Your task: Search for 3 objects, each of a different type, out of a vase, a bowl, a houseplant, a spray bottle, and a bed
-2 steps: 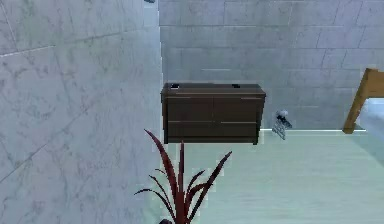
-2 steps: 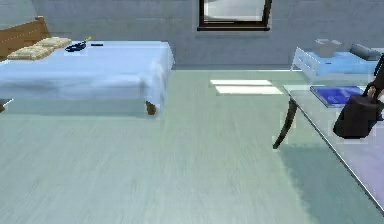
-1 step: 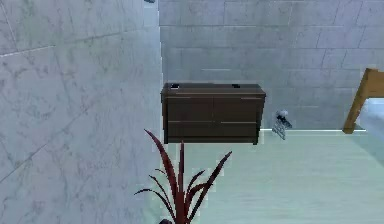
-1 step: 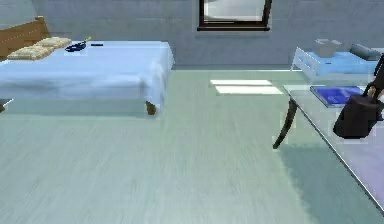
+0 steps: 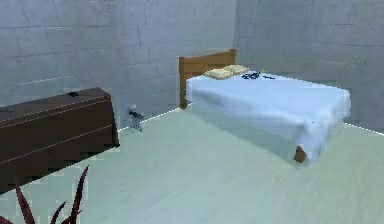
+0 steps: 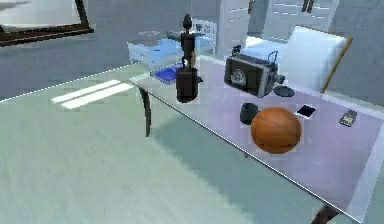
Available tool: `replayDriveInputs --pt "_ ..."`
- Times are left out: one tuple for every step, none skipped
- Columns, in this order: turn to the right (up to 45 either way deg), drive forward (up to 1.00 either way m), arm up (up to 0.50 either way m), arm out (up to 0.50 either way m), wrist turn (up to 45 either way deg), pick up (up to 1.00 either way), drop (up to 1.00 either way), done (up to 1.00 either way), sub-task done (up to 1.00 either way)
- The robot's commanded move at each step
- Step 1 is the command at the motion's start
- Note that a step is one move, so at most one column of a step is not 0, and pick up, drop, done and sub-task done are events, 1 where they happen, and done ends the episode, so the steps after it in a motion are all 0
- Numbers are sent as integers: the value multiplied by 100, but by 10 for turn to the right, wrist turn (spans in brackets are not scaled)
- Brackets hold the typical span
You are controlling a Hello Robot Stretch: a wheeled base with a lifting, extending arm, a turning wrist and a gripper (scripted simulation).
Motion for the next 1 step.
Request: replayDriveInputs --pt "450 0 0 0 0 0 0 0 0"
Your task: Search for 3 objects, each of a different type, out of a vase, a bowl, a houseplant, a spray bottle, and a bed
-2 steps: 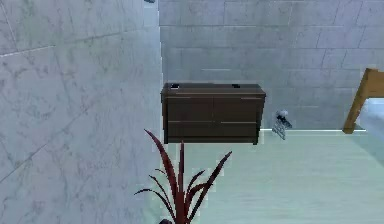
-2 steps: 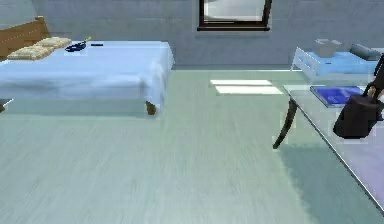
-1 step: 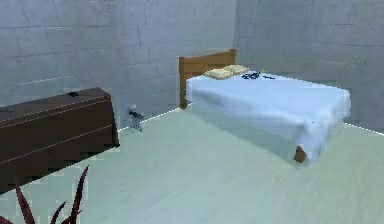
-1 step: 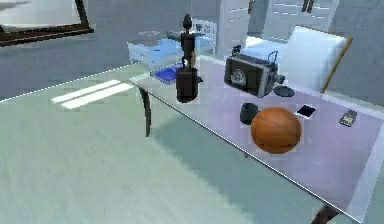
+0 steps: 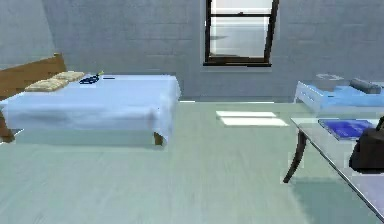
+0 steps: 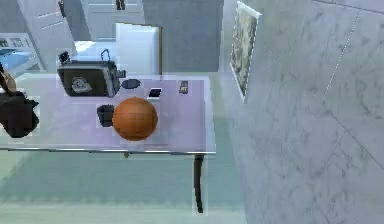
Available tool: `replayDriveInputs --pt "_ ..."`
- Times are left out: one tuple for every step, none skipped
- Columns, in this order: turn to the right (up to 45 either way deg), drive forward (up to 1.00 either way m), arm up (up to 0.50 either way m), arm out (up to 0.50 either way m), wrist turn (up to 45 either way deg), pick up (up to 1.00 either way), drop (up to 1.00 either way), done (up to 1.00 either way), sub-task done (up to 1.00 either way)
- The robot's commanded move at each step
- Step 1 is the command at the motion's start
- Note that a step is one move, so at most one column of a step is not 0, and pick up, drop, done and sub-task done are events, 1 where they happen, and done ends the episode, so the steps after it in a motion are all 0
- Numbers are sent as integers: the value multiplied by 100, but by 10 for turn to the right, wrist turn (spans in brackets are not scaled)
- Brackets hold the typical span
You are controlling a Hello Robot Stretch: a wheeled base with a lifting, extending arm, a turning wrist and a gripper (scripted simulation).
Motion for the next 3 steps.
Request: replayDriveInputs --pt "450 0 0 0 0 0 0 0 0" --pt "60 0 0 0 0 0 0 0 0" --pt "0 45 0 0 0 0 0 0 0"
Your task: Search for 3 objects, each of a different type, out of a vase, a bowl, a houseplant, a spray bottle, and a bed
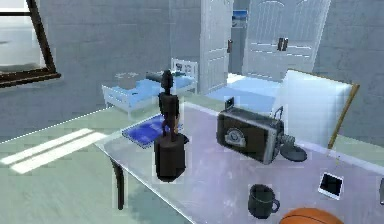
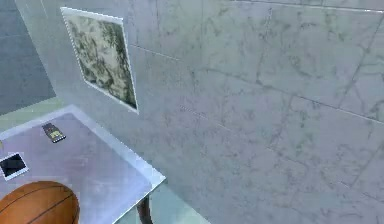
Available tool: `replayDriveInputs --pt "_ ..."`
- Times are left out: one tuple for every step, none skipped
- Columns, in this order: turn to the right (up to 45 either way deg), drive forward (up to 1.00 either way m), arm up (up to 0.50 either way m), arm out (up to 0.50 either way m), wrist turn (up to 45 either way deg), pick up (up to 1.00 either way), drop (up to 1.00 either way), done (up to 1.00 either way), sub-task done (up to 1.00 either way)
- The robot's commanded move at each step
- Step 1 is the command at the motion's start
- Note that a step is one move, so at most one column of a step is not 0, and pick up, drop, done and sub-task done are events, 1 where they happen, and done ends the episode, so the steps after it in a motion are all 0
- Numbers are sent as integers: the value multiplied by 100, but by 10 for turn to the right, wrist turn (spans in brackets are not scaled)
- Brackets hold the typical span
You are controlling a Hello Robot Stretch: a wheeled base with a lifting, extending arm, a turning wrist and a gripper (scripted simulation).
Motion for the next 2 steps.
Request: replayDriveInputs --pt "300 0 0 0 0 0 0 0 0" --pt "0 0 0 0 0 0 0 0 100"
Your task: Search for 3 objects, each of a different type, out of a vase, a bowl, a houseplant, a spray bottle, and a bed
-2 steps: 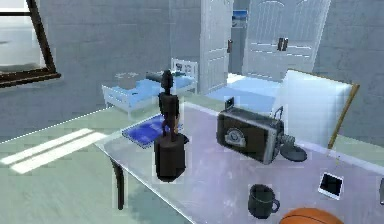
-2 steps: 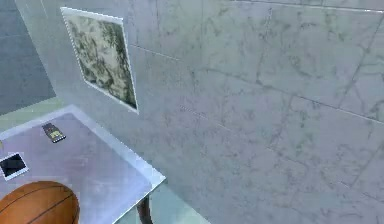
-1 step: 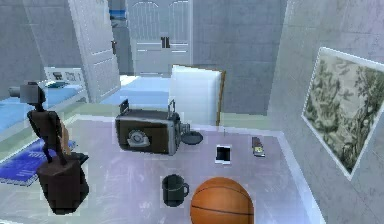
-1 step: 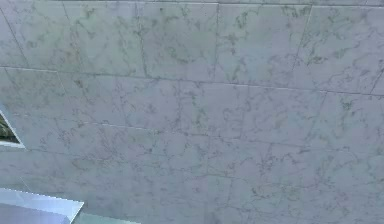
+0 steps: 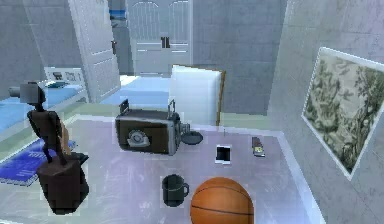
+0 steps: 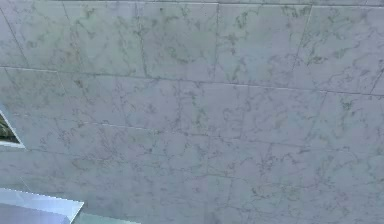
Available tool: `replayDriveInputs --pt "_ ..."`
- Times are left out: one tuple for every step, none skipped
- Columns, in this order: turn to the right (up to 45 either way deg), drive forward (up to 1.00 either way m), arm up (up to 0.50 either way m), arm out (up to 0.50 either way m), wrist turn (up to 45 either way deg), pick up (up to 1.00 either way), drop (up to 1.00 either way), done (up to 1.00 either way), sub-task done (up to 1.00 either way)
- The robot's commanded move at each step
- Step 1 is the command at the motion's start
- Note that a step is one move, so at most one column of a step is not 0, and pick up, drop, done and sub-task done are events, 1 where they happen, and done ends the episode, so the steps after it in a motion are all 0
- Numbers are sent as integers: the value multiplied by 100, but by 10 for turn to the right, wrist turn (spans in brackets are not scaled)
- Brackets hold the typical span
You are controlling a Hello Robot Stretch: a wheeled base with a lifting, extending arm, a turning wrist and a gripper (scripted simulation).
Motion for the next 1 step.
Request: replayDriveInputs --pt "-450 0 0 0 0 0 0 0 0"
